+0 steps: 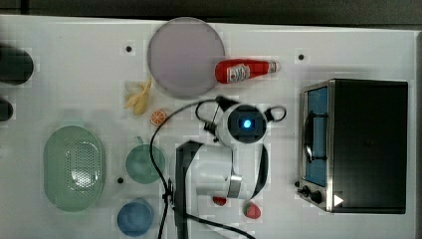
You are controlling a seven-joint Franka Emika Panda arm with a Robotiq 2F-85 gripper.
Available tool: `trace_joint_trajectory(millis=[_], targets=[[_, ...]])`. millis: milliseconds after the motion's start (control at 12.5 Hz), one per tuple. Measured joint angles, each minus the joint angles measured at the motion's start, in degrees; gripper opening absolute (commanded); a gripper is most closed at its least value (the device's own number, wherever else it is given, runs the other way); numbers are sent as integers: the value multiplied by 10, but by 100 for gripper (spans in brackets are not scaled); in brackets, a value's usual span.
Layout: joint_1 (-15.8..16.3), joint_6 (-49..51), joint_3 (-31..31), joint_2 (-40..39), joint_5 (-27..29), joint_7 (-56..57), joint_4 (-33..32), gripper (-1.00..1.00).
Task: Pick ketchup from plate and place it on table.
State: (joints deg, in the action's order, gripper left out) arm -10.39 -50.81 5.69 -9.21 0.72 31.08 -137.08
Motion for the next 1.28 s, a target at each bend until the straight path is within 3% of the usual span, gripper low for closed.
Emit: trace_joint_trajectory(millis=[160, 400, 640, 720, 1040, 1280], targets=[[0, -8, -1, -28, 1, 0, -34, 21], [2, -34, 0, -77, 0, -1, -29, 27], [2, -73, -2, -95, 1, -1, -26, 90], [1, -72, -1, -93, 1, 0, -24, 100], [-1, -43, 3, -41, 0, -14, -11, 100], [0, 50, 15, 25, 0, -100, 53, 100]])
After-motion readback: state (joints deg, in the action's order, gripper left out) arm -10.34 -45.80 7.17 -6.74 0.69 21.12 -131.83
